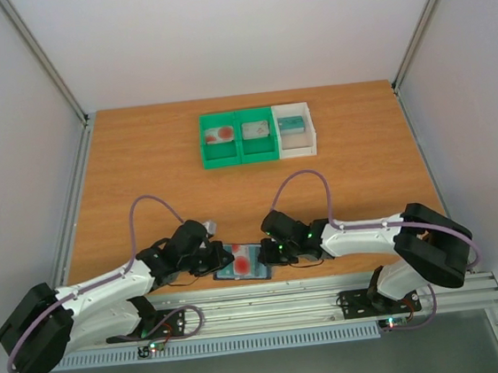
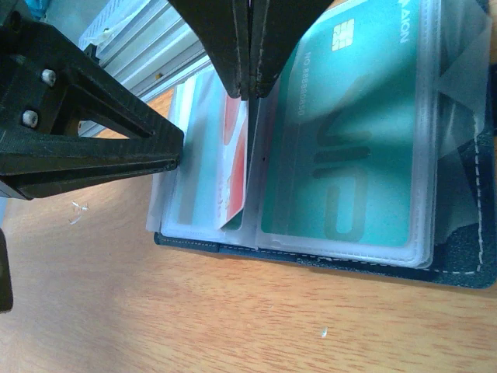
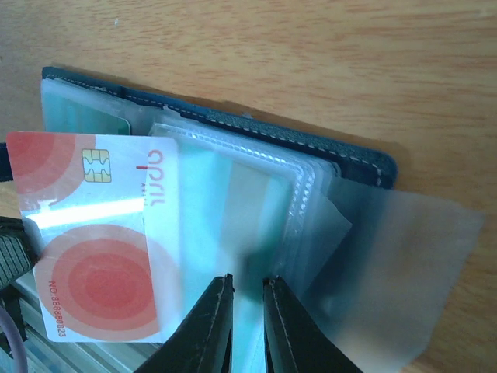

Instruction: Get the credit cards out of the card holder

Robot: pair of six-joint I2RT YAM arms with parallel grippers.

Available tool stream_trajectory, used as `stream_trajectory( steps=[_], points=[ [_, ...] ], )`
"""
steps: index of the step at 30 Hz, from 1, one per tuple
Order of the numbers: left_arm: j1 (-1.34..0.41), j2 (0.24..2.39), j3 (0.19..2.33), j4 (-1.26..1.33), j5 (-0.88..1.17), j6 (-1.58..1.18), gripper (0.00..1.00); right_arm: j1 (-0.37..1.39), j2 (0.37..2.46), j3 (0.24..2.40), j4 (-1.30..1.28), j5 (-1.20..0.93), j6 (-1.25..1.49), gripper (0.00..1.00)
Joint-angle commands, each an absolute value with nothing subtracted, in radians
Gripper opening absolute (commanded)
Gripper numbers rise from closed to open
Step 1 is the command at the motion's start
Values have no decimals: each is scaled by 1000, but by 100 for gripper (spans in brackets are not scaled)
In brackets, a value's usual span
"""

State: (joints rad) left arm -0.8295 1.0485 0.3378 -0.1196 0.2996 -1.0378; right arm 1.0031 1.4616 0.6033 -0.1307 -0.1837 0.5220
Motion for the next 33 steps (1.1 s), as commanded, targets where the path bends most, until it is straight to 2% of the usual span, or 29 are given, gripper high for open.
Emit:
stream_trajectory(
  steps=[1,6,22,31,33],
  points=[
    [-824,1045,321,-82,313,-1016,0,999,1412,611,-195,-206,518,15],
    [-822,1048,315,-56,320,-1021,0,999,1420,624,-162,-238,522,17],
    [-822,1090,316,28,362,-1025,1,999,1560,661,-69,-290,525,11],
    [-822,1154,323,102,409,-1037,9,999,1582,623,-32,-292,547,10],
    [-823,1149,321,89,402,-1038,7,999,1577,616,-34,-288,550,10]
  ],
)
